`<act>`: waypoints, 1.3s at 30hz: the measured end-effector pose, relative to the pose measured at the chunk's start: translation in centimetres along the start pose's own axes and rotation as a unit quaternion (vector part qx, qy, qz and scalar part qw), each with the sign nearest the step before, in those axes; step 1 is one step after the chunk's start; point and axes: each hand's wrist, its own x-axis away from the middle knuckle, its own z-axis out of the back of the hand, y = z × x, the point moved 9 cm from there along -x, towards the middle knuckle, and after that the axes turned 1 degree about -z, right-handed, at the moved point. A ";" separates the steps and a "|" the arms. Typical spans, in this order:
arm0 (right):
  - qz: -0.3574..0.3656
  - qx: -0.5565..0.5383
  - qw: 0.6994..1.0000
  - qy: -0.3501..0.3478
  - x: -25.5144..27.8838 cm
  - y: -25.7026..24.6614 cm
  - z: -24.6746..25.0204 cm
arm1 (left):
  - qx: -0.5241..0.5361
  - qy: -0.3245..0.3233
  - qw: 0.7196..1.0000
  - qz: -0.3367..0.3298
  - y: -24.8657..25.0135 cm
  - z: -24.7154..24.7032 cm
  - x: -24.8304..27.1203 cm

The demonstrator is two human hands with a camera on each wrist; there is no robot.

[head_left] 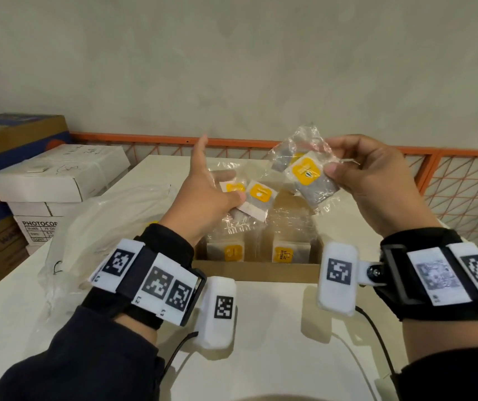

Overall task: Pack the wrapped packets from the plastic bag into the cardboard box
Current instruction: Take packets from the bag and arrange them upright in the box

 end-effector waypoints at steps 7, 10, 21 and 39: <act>-0.024 -0.075 0.996 -0.052 0.1 0.5 -1.3 | -0.071 -0.052 0.996 -0.006 0.3 -1.4 0.5; -0.030 -0.069 0.995 -0.072 0.3 0.4 -2.0 | -0.072 -0.037 0.996 0.024 -0.4 -1.2 0.3; -0.035 0.002 0.996 -0.077 0.8 0.6 -3.9 | -0.045 -0.078 0.995 0.046 0.3 -2.3 1.1; -0.128 0.208 0.970 -0.018 1.1 3.9 -4.8 | 0.009 0.016 0.999 0.033 -1.3 -0.8 0.4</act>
